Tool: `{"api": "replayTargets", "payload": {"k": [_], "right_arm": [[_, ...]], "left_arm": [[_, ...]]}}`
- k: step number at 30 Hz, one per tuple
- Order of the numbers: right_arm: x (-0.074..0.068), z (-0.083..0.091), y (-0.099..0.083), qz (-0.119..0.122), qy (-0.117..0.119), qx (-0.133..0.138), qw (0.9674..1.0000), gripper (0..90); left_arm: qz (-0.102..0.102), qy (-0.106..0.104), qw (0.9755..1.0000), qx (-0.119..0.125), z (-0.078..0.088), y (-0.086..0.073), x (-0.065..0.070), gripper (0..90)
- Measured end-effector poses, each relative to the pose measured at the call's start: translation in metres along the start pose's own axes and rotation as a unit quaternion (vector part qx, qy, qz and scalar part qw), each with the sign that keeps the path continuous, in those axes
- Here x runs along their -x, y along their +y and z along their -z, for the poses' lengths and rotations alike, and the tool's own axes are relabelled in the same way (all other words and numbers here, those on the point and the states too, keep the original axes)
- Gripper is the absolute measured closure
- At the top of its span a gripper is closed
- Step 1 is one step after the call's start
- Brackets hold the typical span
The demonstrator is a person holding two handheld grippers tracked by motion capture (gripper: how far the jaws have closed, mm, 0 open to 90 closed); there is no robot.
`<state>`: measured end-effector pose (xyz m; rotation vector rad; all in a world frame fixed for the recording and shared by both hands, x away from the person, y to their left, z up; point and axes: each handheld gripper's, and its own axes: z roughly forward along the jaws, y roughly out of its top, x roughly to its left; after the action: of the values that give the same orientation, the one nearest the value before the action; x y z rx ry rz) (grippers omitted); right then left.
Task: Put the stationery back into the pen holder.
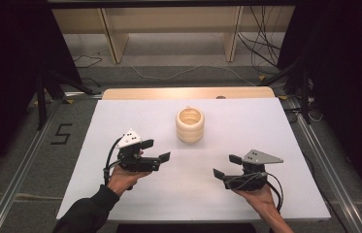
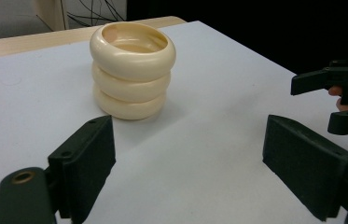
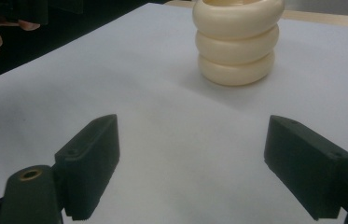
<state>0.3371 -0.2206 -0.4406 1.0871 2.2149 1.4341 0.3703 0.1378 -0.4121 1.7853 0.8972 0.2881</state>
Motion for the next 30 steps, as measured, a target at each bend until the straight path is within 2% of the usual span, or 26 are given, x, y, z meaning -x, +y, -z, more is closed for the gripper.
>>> {"api": "replayTargets", "payload": {"k": [10,17,22,25,30], "right_arm": [[-0.001,-0.001,-0.001,0.001,0.002,-0.002,1.0000,18.8],[-0.002,-0.001,-0.001,0.002,0.001,-0.003,1.0000,18.8],[-0.002,-0.001,-0.001,0.003,0.001,-0.003,1.0000,18.8],[-0.002,-0.001,-0.001,0.003,0.001,-0.004,1.0000,18.7],[-0.002,-0.001,-0.001,0.004,0.001,-0.004,1.0000,18.8]], "left_arm": [[-0.003,-0.003,1.0000,-0.001,0.008,-0.013,0.001,16.0],[-0.017,-0.004,0.9998,-0.001,0.014,-0.020,0.007,15.7],[-0.016,-0.011,0.9998,0.001,0.017,-0.027,0.009,15.5],[-0.027,-0.008,0.9996,-0.006,0.017,-0.032,0.010,15.5],[-0.016,-0.007,0.9999,-0.002,0.019,-0.036,0.007,15.4]]}}
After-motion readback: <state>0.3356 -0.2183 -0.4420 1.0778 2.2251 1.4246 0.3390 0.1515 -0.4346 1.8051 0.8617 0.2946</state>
